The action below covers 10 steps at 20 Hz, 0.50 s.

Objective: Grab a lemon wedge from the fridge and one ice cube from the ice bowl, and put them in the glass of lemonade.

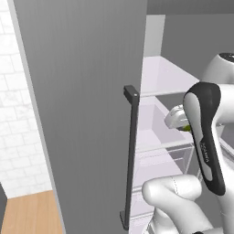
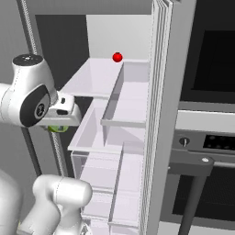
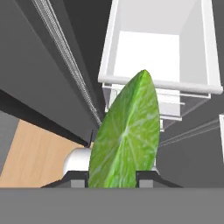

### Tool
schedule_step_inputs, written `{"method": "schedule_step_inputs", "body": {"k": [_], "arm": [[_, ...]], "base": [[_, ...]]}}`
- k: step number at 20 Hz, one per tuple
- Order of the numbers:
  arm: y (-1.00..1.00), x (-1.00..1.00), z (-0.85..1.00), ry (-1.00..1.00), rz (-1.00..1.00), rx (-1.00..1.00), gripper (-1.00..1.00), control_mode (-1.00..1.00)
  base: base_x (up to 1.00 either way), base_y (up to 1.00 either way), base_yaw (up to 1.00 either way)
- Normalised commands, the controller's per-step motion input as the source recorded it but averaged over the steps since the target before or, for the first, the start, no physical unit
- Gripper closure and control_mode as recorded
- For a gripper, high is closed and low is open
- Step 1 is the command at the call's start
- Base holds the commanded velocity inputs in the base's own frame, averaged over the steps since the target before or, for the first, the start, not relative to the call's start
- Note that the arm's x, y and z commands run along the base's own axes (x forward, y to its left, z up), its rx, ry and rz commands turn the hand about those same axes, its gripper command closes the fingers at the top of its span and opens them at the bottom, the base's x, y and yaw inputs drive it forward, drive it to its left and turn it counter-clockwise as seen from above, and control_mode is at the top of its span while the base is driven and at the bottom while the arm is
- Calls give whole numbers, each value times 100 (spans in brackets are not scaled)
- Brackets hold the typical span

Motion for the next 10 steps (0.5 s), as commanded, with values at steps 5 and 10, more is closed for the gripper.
{"method": "schedule_step_inputs", "body": {"k": [5, 10], "arm": [[0, 0, 0, 0, 0, 0, 100, 100], [0, 0, 0, 0, 0, 0, 100, 100]], "base": [[-98, 0, -3], [-100, 0, -3]]}}
